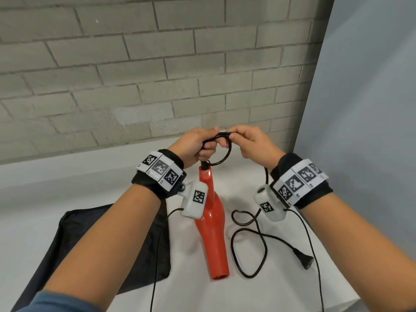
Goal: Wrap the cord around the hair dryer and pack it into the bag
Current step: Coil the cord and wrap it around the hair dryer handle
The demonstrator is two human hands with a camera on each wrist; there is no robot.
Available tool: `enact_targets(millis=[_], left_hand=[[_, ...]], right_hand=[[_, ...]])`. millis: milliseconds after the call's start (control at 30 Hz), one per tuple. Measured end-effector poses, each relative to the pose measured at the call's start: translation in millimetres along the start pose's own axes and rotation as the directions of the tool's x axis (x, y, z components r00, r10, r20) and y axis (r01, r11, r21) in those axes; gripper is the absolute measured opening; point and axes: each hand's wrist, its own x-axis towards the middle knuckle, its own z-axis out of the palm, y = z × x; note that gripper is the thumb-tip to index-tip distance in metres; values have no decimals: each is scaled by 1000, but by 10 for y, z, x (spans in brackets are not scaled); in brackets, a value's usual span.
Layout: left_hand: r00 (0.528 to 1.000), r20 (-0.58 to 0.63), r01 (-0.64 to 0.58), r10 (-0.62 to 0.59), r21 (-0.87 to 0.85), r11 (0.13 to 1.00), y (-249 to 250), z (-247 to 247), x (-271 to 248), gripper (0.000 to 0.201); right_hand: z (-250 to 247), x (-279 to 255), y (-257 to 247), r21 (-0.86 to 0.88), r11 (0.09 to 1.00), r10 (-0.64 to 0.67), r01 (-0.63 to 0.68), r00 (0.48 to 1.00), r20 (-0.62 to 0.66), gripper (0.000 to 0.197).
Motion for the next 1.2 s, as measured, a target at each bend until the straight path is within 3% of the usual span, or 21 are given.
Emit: enact_targets(millis=[267,400,467,633,833,1033,1200], left_hand=[[990,79,126,-116,-129,984,53,-31,-46,40],[996,46,81,-72,-233,969,36,-64,-53,39],[999,13,53,-51,-257,965,14,-83,-49,40],[1000,17,15,-11,-245,969,-59,-78,-63,42],[1000,-19,-23,18,-292,956,-66,-27,-95,42],[997,-10,-76,77,-298,951,-121,2,-149,38],[994,-70,-102,83,-358,928,-131,26,-141,38]], right_hand=[[196,68,36,60,994,-90,95,993,-76,27],[305,-67,205,-146,989,-26,9,993,-114,24],[392,-176,329,-256,964,56,-68,997,-53,18],[630,-415,398,-457,881,158,-121,986,44,30],[749,-481,222,-485,864,201,-137,976,82,48],[711,-503,87,-465,880,156,-96,983,93,61],[620,-381,84,-520,833,247,-189,968,45,69]])
